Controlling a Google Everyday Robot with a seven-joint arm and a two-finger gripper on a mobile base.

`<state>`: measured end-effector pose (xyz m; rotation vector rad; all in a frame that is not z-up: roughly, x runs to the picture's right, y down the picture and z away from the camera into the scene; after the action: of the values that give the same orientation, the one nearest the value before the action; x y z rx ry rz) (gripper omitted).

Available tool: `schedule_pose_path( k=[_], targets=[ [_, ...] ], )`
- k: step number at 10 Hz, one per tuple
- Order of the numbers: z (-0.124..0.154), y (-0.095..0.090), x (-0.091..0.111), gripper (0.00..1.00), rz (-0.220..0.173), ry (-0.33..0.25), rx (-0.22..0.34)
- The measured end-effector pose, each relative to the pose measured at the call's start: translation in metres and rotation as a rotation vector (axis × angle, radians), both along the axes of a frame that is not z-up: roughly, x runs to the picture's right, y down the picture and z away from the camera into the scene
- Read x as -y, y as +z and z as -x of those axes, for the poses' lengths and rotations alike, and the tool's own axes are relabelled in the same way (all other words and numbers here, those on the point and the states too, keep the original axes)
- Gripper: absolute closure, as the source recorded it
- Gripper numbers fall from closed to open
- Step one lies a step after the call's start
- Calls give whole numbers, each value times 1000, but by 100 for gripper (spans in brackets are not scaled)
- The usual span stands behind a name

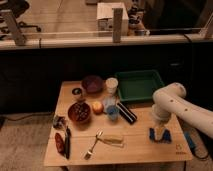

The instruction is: Place sponge in tray

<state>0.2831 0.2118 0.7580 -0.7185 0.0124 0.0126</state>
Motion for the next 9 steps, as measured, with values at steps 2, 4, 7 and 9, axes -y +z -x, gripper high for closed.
schedule_pose_path(
  k=[2,4,7,9],
  targets=[
    [-15,7,-21,20,-4,29,-6],
    [-23,15,-34,20,-22,48,-1],
    [-37,35,-51,20,-45,81,11],
    [-46,46,-56,20,-46,101,12]
  ],
)
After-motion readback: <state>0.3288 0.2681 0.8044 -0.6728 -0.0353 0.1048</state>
